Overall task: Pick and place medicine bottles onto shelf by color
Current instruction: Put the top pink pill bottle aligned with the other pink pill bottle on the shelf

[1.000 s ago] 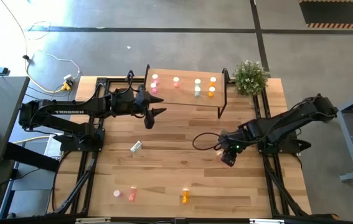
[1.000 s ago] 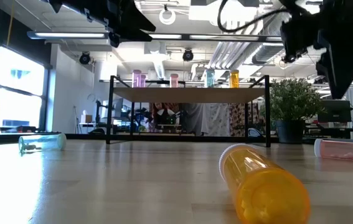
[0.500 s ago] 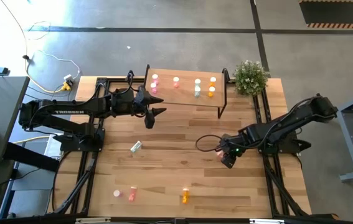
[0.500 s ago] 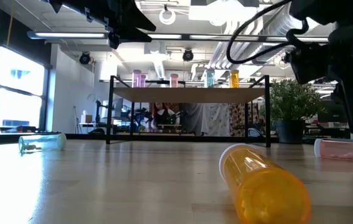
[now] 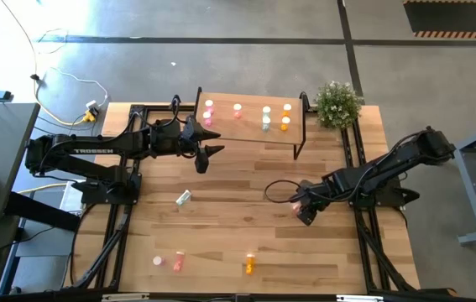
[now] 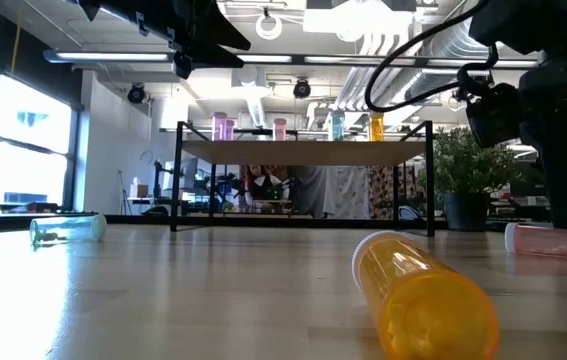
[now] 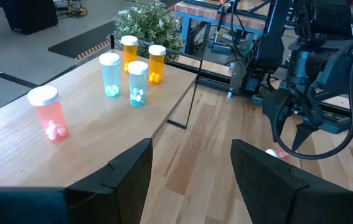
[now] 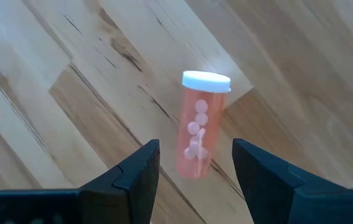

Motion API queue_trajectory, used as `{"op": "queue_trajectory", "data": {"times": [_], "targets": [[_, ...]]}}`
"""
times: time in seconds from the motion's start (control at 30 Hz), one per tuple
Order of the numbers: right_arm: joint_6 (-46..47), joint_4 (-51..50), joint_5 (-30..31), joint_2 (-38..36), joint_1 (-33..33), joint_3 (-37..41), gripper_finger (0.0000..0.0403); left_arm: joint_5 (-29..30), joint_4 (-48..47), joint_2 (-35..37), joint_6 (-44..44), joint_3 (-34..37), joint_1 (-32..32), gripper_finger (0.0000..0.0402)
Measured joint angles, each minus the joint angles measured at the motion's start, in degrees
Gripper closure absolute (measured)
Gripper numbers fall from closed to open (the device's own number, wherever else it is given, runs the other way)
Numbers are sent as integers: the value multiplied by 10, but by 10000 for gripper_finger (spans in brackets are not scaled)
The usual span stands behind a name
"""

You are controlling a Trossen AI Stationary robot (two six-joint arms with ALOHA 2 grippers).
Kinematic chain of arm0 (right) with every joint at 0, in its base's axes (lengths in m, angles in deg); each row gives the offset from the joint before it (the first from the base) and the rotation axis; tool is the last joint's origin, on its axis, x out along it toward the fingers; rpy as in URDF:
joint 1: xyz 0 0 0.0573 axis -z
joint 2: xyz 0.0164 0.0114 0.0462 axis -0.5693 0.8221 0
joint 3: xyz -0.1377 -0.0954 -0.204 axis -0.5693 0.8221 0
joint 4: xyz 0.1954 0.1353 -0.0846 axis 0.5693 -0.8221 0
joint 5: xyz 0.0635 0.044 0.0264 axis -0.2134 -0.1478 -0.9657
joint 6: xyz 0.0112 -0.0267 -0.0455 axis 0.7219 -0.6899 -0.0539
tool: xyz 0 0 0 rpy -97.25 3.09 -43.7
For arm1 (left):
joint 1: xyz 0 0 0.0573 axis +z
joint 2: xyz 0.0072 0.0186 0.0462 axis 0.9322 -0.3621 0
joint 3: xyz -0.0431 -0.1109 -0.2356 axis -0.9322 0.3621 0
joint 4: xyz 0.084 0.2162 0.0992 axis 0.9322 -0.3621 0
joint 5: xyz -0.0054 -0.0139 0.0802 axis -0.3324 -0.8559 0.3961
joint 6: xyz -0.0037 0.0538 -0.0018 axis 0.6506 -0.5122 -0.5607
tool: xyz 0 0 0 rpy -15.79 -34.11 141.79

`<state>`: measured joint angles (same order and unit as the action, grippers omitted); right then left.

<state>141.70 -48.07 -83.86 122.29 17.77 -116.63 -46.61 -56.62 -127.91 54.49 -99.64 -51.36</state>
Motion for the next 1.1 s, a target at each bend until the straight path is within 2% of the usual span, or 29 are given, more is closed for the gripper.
{"op": "queue_trajectory", "data": {"times": [0.43, 0.6, 1.1], "targets": [[36, 23, -1, 48, -34, 0, 211, 0, 0, 0, 0, 0, 0, 193], [55, 22, 26, 58, -41, 0, 212, 0, 0, 0, 0, 0, 0, 193], [66, 22, 40, 76, -41, -2, 304, 0, 0, 0, 0, 0, 0, 193]]}}
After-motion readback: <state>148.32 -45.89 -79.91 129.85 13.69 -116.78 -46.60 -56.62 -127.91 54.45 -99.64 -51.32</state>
